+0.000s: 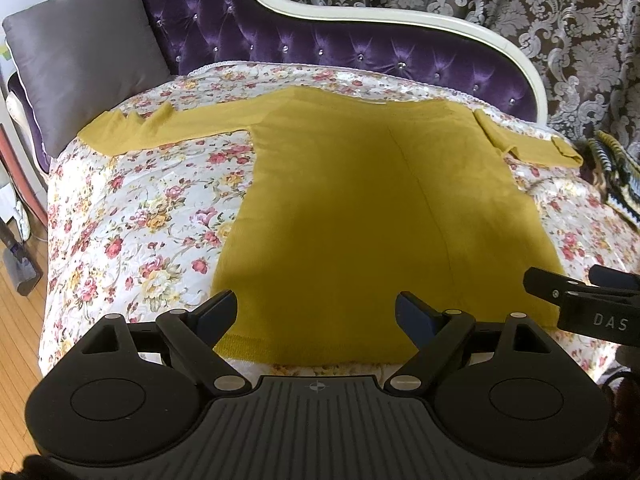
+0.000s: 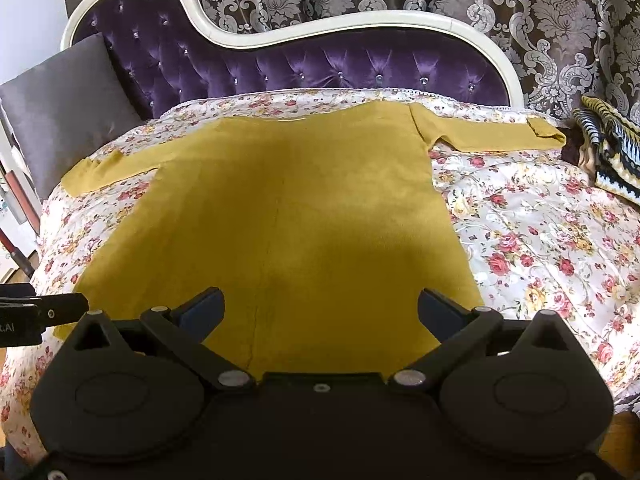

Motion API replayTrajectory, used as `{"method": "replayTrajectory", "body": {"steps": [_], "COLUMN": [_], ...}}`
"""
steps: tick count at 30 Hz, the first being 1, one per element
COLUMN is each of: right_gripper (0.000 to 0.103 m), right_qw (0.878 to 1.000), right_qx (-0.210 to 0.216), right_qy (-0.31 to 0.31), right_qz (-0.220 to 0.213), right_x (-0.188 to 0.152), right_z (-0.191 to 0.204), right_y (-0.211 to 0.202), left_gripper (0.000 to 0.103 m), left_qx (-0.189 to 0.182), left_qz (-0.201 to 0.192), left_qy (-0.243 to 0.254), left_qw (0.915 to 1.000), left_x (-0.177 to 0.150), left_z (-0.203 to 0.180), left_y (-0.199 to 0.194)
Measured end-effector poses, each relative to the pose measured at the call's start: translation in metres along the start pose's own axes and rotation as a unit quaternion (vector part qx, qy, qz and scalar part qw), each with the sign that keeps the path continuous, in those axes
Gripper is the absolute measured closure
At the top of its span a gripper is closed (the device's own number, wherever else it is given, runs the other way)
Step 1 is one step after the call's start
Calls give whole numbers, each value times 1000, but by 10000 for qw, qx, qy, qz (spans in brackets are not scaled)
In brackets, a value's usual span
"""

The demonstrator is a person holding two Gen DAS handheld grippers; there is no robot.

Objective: Fold small clothes

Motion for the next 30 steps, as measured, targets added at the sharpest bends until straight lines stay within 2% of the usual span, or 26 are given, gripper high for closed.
{"method": "replayTrajectory", "body": {"steps": [30], "right_gripper": [1], "right_qw": [9994], "right_qx": [57], "right_qy": [63], "right_qz": [339], "right_x": [-9], "right_z": [-1], "right_y": [16], "left_gripper": [17], "left_qx": [-17], "left_qz": [446], "left_qy": [-82], "left_qw": [9990], "left_x": [-7], "left_z": [2], "left_y": [20]}}
Point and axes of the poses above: each gripper's, at about its wrist camera, not at the fingertips, and y roughly the way its jaws point, z to its left, x to its top, the point moved 10 cm from there along y, roughly the way its jaws point, and after that the axes turned 14 degrees about -y, right-handed, at the moved point
